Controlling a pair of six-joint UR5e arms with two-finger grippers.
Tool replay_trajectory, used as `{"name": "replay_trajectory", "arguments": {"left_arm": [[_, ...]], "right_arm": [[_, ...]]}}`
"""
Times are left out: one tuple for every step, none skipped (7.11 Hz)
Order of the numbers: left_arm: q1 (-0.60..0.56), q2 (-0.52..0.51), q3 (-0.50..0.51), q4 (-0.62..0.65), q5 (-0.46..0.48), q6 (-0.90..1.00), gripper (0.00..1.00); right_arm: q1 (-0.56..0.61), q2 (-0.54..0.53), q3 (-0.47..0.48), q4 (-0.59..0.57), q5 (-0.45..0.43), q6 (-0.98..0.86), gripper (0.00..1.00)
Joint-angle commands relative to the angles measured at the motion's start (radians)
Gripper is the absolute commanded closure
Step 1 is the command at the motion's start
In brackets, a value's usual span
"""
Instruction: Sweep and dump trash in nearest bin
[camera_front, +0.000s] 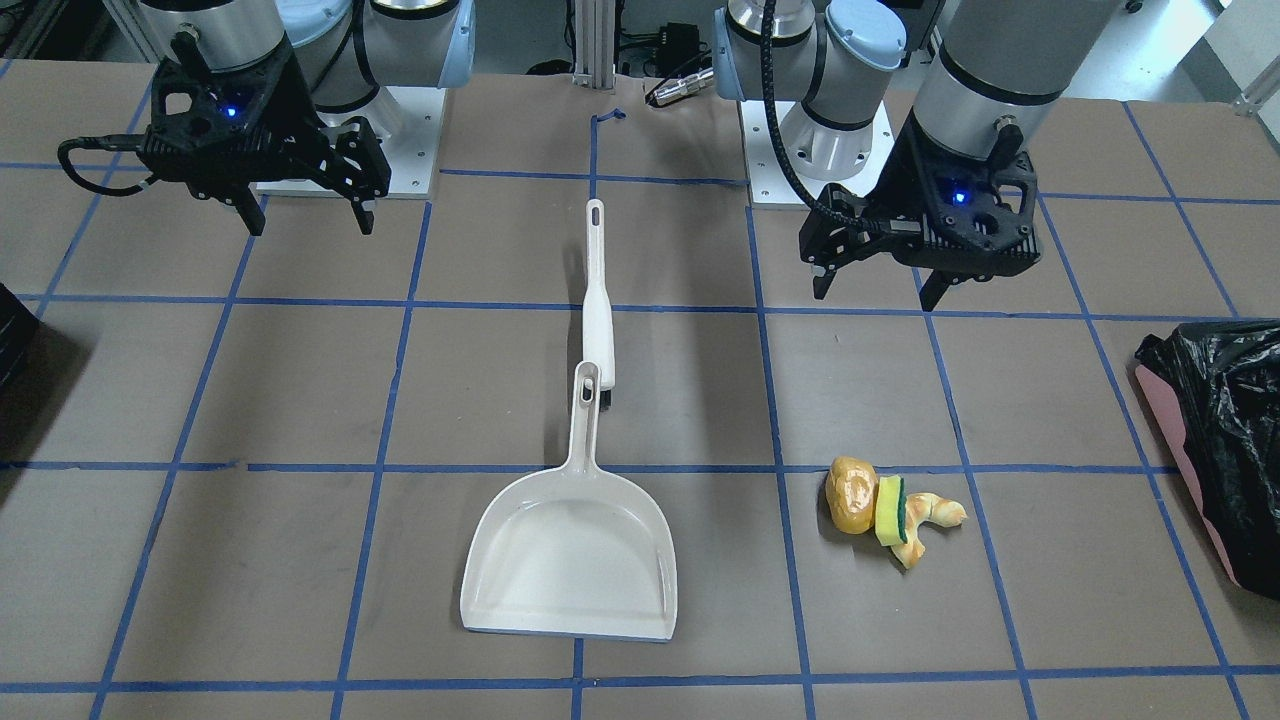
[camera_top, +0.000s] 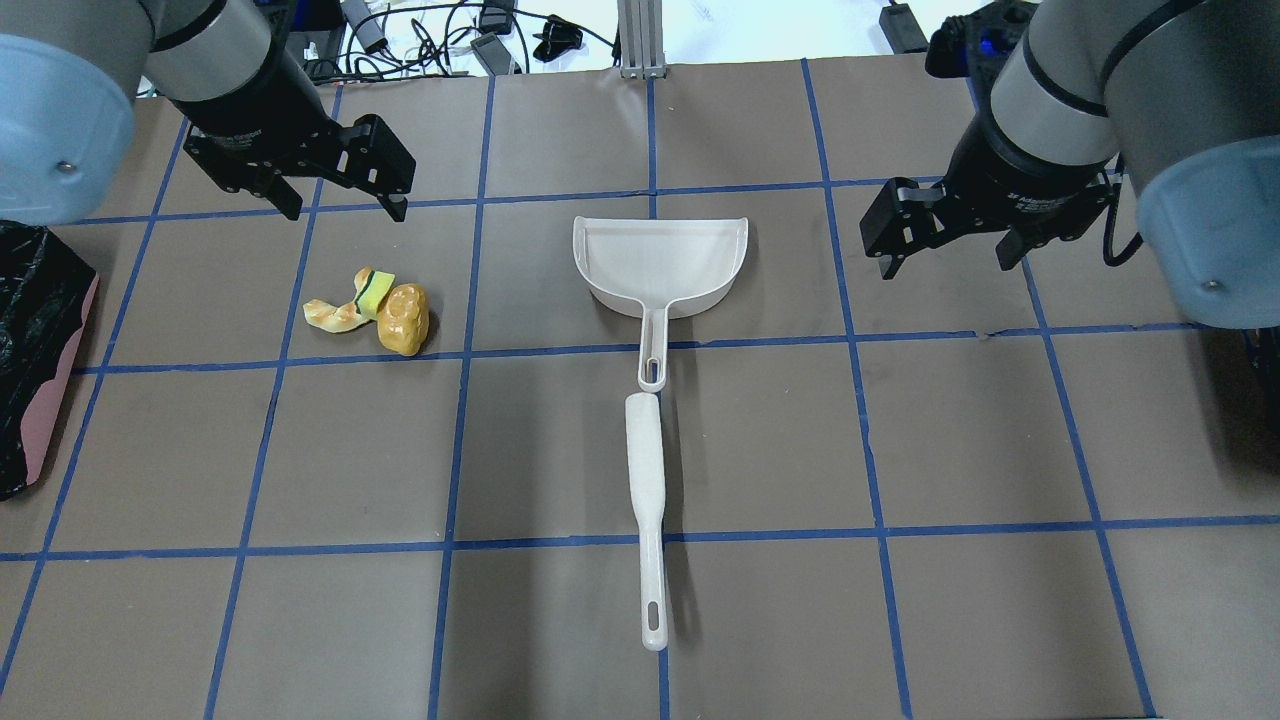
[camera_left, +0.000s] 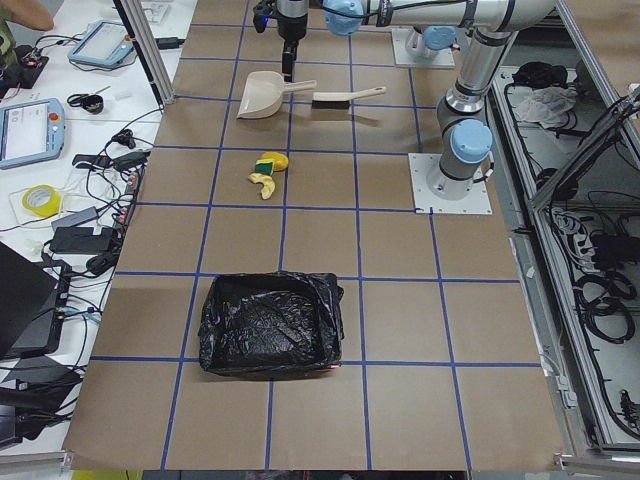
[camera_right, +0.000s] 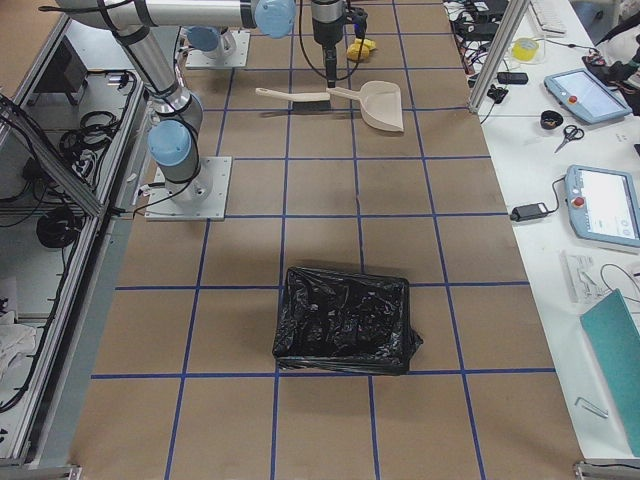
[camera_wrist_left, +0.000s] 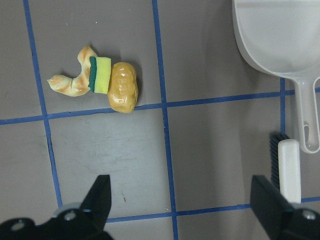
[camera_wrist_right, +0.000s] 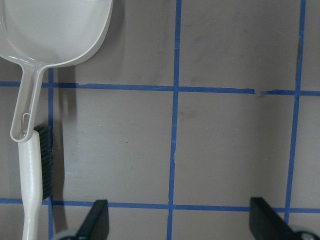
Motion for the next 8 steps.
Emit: {"name": "replay_trajectory", "arguments": {"left_arm": [[-0.002,0.000,0.000,0.000,-0.001,0.000,0.00],[0.000,0.000,0.000,0.000,0.001,0.000,0.00],[0.000,0.000,0.000,0.000,0.001,0.000,0.00],[-0.002,0.000,0.000,0.000,0.001,0.000,0.00],[0.000,0.000,0.000,0.000,0.001,0.000,0.00],[0.000,0.000,0.000,0.000,0.001,0.000,0.00],[0.000,0.000,0.000,0.000,0.001,0.000,0.00],[0.000,0.000,0.000,0.000,0.002,0.002,0.00]], "right_arm": [[-0.003,0.004,-0.001,-0.006,-0.002,-0.031,0.00],[-0.003,0.004,-0.001,-0.006,-0.002,-0.031,0.00],[-0.003,0.004,-0.001,-0.007,-0.002,-0.031,0.00],[-0.003,0.004,0.002,-0.006,-0.001,-0.033,0.00],[-0.003,0.004,-0.001,-0.007,0.001,-0.034,0.00],[-0.002,0.004,-0.001,-0.007,0.001,-0.031,0.00],[-0.002,0.003,0.000,-0.006,-0.001,-0.029,0.00],[-0.002,0.004,0.002,0.014,-0.001,-0.029,0.00]]}}
